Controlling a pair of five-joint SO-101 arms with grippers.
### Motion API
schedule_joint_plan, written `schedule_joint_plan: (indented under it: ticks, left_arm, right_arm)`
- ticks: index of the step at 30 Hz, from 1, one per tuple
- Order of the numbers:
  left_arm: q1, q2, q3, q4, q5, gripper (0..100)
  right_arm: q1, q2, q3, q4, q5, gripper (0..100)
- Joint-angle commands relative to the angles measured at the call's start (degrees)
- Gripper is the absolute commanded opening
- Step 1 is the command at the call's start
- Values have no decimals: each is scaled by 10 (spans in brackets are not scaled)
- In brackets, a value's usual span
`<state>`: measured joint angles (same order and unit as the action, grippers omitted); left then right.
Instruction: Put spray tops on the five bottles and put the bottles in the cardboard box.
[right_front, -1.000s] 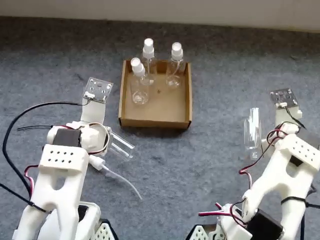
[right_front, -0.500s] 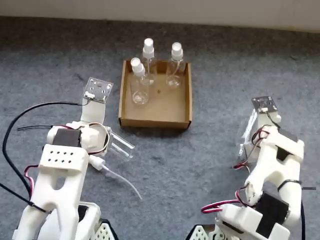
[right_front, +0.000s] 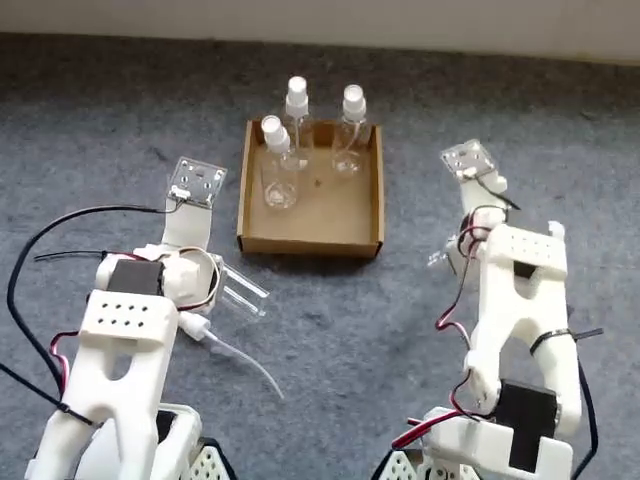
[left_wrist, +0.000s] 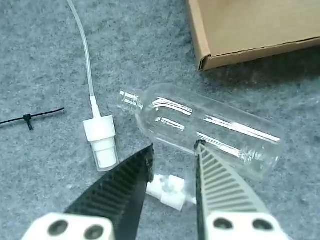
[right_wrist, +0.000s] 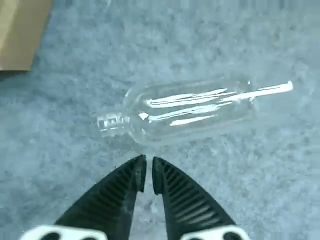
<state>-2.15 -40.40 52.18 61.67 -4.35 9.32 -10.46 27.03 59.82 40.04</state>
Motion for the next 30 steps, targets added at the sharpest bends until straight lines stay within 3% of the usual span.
schedule_joint_plan:
  ticks: [1, 4, 7, 11, 15, 21, 24, 30]
  left_arm:
    - [-7, -16, -1, -6, 3, 130]
    - [-7, -18, 7, -9, 3, 130]
    - [-7, -20, 8, -9, 3, 130]
    - [-7, -20, 8, -9, 3, 130]
    - [-7, -20, 9, -9, 3, 130]
    - [-7, -20, 7, -9, 3, 130]
    - [-7, -20, 7, -9, 3, 130]
    - [-7, -20, 8, -9, 3, 130]
  right_arm:
    - [-5, -3, -126, 82, 60, 25]
    - [-6, 3, -193, 84, 113, 97]
    - [-10, 3, -234, 80, 269, 197]
    - [6, 4, -225, 153, 479, 290]
    - [62, 3, -199, 199, 673, 301]
    - [143, -2, -135, 204, 865, 301]
    - [157, -2, -110, 198, 901, 301]
    - [108, 2, -89, 195, 854, 301]
